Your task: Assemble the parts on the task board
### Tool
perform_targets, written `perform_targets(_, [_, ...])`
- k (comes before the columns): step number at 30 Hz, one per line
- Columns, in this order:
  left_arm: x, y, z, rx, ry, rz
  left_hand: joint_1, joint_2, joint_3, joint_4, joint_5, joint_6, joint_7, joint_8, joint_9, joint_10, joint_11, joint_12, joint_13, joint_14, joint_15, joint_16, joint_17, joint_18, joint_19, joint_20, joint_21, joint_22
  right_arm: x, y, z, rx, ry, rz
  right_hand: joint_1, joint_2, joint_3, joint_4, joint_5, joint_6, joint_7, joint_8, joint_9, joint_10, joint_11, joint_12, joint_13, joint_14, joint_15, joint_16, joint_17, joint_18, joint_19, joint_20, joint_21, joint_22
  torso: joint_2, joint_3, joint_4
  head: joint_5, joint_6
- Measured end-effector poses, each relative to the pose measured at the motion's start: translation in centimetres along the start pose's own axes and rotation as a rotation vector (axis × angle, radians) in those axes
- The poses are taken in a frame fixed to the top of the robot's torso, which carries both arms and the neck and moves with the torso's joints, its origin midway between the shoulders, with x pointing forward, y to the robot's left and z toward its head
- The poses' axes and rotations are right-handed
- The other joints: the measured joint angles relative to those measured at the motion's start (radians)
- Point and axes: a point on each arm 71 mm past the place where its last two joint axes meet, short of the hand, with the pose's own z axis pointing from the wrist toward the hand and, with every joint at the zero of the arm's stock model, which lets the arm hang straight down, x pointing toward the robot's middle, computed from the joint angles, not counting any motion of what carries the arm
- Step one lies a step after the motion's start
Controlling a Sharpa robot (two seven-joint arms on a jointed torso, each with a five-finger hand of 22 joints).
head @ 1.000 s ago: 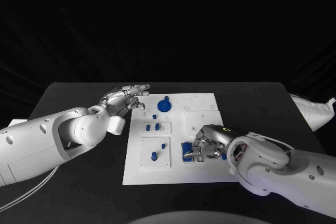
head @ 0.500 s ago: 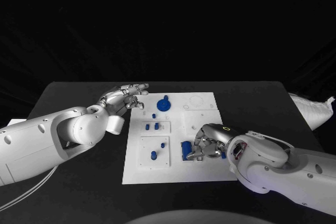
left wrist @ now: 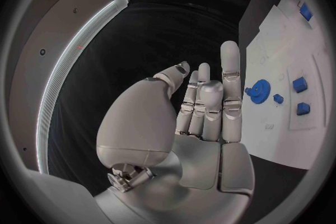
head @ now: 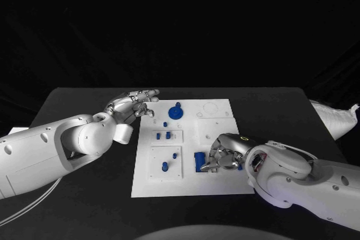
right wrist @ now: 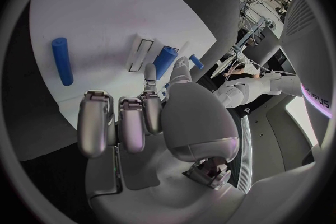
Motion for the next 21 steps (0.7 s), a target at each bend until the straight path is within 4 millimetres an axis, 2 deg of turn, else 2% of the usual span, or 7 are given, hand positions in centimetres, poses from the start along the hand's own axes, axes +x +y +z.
perform_targets(5, [-0.1,0.0,0.0,0.0,-0.001,0.0,0.0,0.0,0.0,0.0,0.0,0.0,0.0,0.0,0.0,0.0,0.0,0.0,0.0,0.0,0.0,0.0,0.0,0.0,0.0,0.0,0.0,0.0,-0.1,-0.4,-0.4,0.001,0.005,0.012,-0.023,-0.077,0.022,0.05,0.0,0.0,0.0,-0.004,0.009,0.001,-0.001,-0.014,-0.073,0.0,-0.001,0.0,0.0,0.0,0.0,0.0,0.0,-0.005,0.0,0.0,0.0,0.0,0.0])
perform_targets(8, [-0.1,0.0,0.0,0.0,-0.002,0.0,0.0,0.0,0.0,0.0,0.0,0.0,0.0,0.0,0.0,0.0,0.0,0.0,0.0,0.0,0.0,0.0,0.0,0.0,0.0,0.0,0.0,0.0,-0.4,-1.0,-0.9,0.012,0.0,0.019,-0.02,-0.081,0.041,0.068,0.0,-0.006,-0.002,-0.012,0.011,0.001,-0.001,-0.005,-0.067,0.0,-0.001,0.0,0.0,0.0,0.0,0.0,0.0,-0.008,0.0,0.0,0.0002,0.0,-0.001])
perform_targets(11, [-0.1,0.0,-0.1,0.0,-0.002,0.001,0.0,0.0,0.0,0.0,0.0,0.0,0.0,0.0,0.0,0.0,0.0,0.0,0.0,0.0,0.0,0.0,0.0,0.0,0.0,0.0,0.0,0.0,-1.1,-2.1,-1.4,0.032,-0.022,0.025,0.008,-0.053,0.066,0.058,0.002,-0.029,0.007,-0.031,0.009,0.0,-0.001,0.001,-0.06,-0.002,0.002,0.0,0.0,0.0,0.0,0.0,0.0,-0.009,0.0,0.0,0.0,-0.001,-0.001])
perform_targets(12, [-0.1,0.0,-0.1,0.0,-0.003,0.001,0.0,0.0,0.0,0.0,0.0,0.0,0.0,0.0,0.0,0.0,0.0,0.0,0.0,0.0,0.0,0.0,0.0,0.0,0.0,0.0,0.0,0.0,-1.4,-2.5,-1.6,0.04,-0.03,0.026,0.022,-0.04,0.077,0.047,0.02,-0.042,0.012,-0.042,0.006,0.0,0.0,0.002,-0.055,-0.001,0.009,0.0,0.0,0.0,0.0,0.0,0.0,-0.009,0.0,0.0,-0.0001,-0.001,-0.001])
perform_targets(16, [-0.1,0.0,-0.1,0.0,-0.003,0.001,0.0,0.0,0.0,0.0,0.0,0.0,0.0,0.0,0.0,0.0,0.0,0.005,0.0,0.0,0.0,0.0,-0.001,0.0,0.0,0.0,0.0,-0.001,-2.9,-4.3,-2.5,0.075,-0.067,0.035,0.078,0.007,0.121,0.013,0.141,-0.069,0.033,-0.084,-0.014,-0.002,0.016,-0.004,0.085,-0.001,0.016,0.0,0.0,0.0,0.0,0.001,0.0,-0.009,0.0,0.0,-0.0007,-0.005,-0.001])
perform_targets(17, [-0.1,0.0,-0.1,0.0,-0.003,0.001,0.0,0.0,0.0,0.0,0.0,0.0,0.0,0.0,0.0,0.0,0.0,0.005,0.0,0.0,0.0,0.0,-0.001,0.0,0.0,0.0,0.0,-0.001,-3.1,-4.7,-2.7,0.083,-0.075,0.036,0.088,0.009,0.133,0.008,0.157,-0.07,0.034,-0.095,-0.022,-0.002,0.016,-0.005,0.094,0.002,0.02,0.0,0.001,0.0,0.0,0.008,0.0,-0.009,0.0,0.0,-0.0011,-0.007,0.0])
perform_targets(21, [-0.1,0.0,-0.1,0.0,-0.003,0.001,0.0,0.0,0.0,0.0,0.0,0.0,0.0,0.0,0.0,0.0,0.0,0.005,0.0,0.0,0.0,0.0,-0.001,0.0,0.0,0.0,0.0,-0.001,-3.8,-5.9,-3.4,0.106,-0.094,0.034,0.089,0.009,0.149,0.0,0.161,-0.07,0.034,-0.118,-0.041,0.0,0.021,-0.007,0.094,-0.002,0.023,0.0,0.001,0.0,0.001,0.01,0.0,-0.006,0.0,0.0006,-0.0023,-0.012,0.003])
